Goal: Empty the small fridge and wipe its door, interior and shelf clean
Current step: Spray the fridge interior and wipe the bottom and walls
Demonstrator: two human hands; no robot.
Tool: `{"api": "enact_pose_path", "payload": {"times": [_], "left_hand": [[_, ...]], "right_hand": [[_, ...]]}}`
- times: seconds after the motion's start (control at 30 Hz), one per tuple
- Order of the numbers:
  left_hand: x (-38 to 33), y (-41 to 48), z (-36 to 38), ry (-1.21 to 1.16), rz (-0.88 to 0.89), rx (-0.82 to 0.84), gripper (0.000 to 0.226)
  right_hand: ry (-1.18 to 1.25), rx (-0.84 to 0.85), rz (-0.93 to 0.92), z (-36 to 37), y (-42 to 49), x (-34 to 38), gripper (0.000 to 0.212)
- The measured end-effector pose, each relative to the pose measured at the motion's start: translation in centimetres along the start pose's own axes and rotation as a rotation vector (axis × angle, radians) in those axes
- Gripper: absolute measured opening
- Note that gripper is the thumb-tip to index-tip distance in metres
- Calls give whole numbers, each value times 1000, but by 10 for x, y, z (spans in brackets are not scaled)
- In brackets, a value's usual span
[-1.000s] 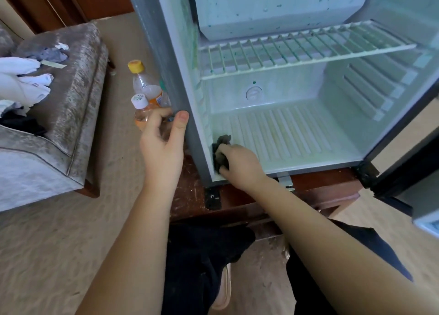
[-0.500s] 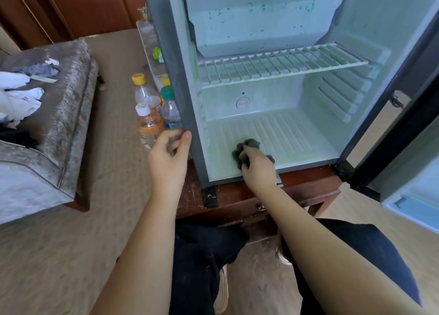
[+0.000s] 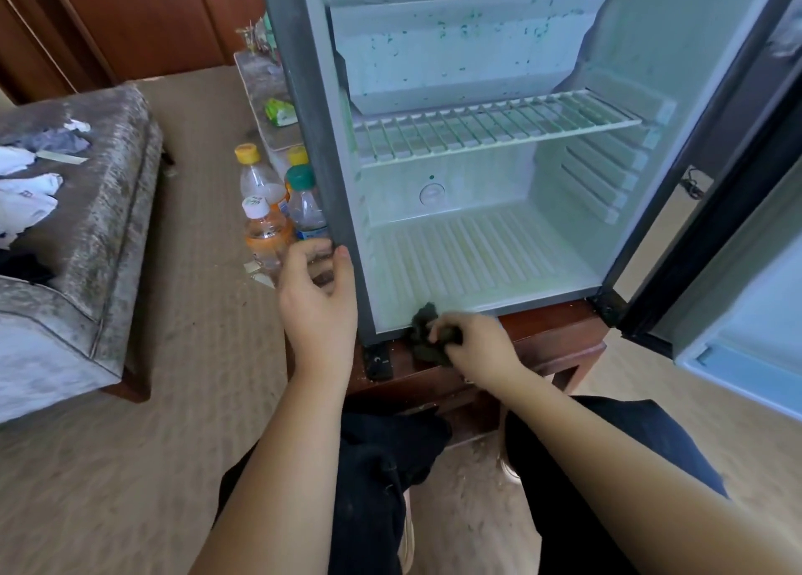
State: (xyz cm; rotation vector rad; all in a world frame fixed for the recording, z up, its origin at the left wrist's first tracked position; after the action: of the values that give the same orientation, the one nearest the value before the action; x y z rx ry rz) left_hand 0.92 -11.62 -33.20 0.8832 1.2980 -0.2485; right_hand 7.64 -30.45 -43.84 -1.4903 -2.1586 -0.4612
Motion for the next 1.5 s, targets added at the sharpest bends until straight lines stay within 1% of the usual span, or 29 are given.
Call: {"api": "enact_pose_path", "payload": {"times": [0.03, 0.1, 0.13, 0.17, 0.2, 0.23, 0.27, 0.3, 0.33, 0.37, 0.43, 0.47, 0.57, 0.67, 0.77, 0.83, 0.9, 0.93, 0.97, 1.07, 1.1, 1.13, 1.17, 1.27, 1.33, 1.4, 1.47, 1.5], "left_hand": [[-3, -3, 1, 16, 35, -12, 13], [-11, -8, 3, 78, 150, -24, 14], [-16, -9, 5, 111, 226, -29, 14], [-23, -11, 7, 137, 307, -30, 14], [-32, -13, 11, 163, 391, -28, 14], [-42, -17, 17, 190, 478, -18, 14], [-51, -21, 25, 210, 558, 8, 14], [-58, -26, 36, 219, 617, 58, 14], [-61, -29, 49, 223, 651, 133, 15], [-61, -30, 63, 232, 661, 220, 17], [-56, -30, 90, 285, 645, 360, 23], [-54, -28, 103, 323, 638, 393, 26], [-62, -19, 137, 449, 677, 405, 42], [-62, -13, 161, 613, 724, 402, 57], [-50, -7, 169, 700, 774, 345, 61], [-50, -3, 171, 679, 806, 293, 54], [-52, 0, 174, 636, 822, 266, 49], [-52, 1, 176, 620, 825, 255, 47], [-51, 3, 178, 608, 831, 244, 46], [-47, 6, 179, 604, 857, 225, 44], [-47, 6, 180, 603, 868, 222, 44], [-48, 7, 180, 602, 877, 224, 44], [-48, 7, 179, 603, 880, 232, 45], [-48, 2, 172, 575, 854, 312, 49], [-53, 0, 157, 533, 835, 335, 47], [-65, -2, 130, 504, 873, 244, 41], [-78, -3, 94, 500, 927, 37, 31], [-82, -4, 75, 508, 914, -91, 25]], "right_hand": [[79, -101, 79, -15, 3, -9, 35], [173, -330, 162, -47, 8, -18, 33], [179, -429, 170, -60, 10, -21, 32], [154, -489, 142, -69, 12, -22, 32], [82, -496, 88, -73, 17, -23, 35], [-45, -436, 40, -70, 23, -26, 40], [-219, -307, 20, -60, 29, -32, 47], [-396, -162, 25, -47, 31, -40, 55], [-530, -56, 30, -37, 31, -48, 60], [-597, -6, 24, -31, 32, -55, 64], [-577, 10, 19, -34, 34, -58, 69], [-543, 28, 26, -38, 37, -59, 70], [-478, 125, 67, -50, 51, -68, 75], [-450, 165, 90, -60, 58, -83, 79], [-385, 130, 170, -73, 68, -112, 67], [-336, -8, 269, -86, 72, -134, 54], [-386, -109, 326, -90, 70, -142, 46], [-448, -120, 304, -87, 68, -137, 46], [-474, -128, 236, -82, 68, -128, 46], [-379, -109, -42, -64, 70, -96, 39], [-351, -93, -84, -63, 74, -94, 37], [-326, -99, -71, -65, 81, -98, 36], [-298, -123, -19, -70, 88, -107, 36], [-189, -259, 215, -91, 99, -138, 40], [-161, -285, 312, -96, 100, -145, 41], [-210, -283, 322, -95, 98, -137, 43], [-234, -295, 317, -96, 94, -129, 47], [-220, -308, 303, -96, 92, -123, 50]]}}
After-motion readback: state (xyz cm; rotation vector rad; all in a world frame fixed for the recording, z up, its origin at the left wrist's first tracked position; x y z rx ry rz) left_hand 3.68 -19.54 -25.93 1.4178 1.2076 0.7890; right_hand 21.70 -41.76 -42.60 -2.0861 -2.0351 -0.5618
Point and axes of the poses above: each hand's wrist, its own y-axis towards the middle knuckle, its own z-axis out of the palm, x = y × z, the point moved 6 cm from there along y, towards the middle knuckle, and after that the axes turned 11 degrees about -y, right-handed, at the moved point
